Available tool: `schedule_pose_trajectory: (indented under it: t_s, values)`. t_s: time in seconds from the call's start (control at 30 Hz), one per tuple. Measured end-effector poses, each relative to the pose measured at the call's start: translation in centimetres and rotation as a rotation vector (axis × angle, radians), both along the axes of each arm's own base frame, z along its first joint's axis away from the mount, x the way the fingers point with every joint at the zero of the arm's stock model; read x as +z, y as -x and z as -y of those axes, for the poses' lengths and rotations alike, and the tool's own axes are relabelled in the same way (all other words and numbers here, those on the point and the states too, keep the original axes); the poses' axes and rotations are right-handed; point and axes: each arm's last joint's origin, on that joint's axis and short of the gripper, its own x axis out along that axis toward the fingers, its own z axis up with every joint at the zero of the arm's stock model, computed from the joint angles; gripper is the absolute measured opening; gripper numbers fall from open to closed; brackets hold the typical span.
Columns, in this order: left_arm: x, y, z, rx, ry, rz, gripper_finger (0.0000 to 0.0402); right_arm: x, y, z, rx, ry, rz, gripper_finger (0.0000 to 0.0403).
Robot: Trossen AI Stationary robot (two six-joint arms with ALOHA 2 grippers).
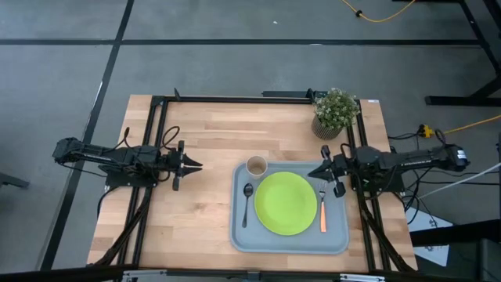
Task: Pick and place plate/cup/fork/spoon on tray
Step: Return to Home Position
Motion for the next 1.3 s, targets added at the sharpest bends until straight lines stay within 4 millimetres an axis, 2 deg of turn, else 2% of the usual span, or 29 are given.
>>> schedule_pose_trajectory:
  t_s: [0.3, 0.53, 0.7, 1.3]
  values:
    - [0.0, 0.0, 0.0, 0.000, 0.000, 0.000, 0.0053, 0.0, 1.7, 0.1, -0.002, -0.001, 0.013, 0.0019]
    - [0.0, 0.0, 0.0, 0.000, 0.000, 0.000, 0.0053, 1.0, 2.4, 0.2, -0.015, -0.002, 0.128, 0.0019]
    - [0.0, 0.0, 0.0, 0.000, 0.000, 0.000, 0.0053, 1.4, 2.4, 0.2, -0.015, -0.007, 0.173, 0.0019]
    - [0.0, 0.0, 0.0, 0.000, 0.000, 0.000, 0.0053, 1.1, 2.4, 0.2, -0.015, -0.001, 0.143, 0.0019]
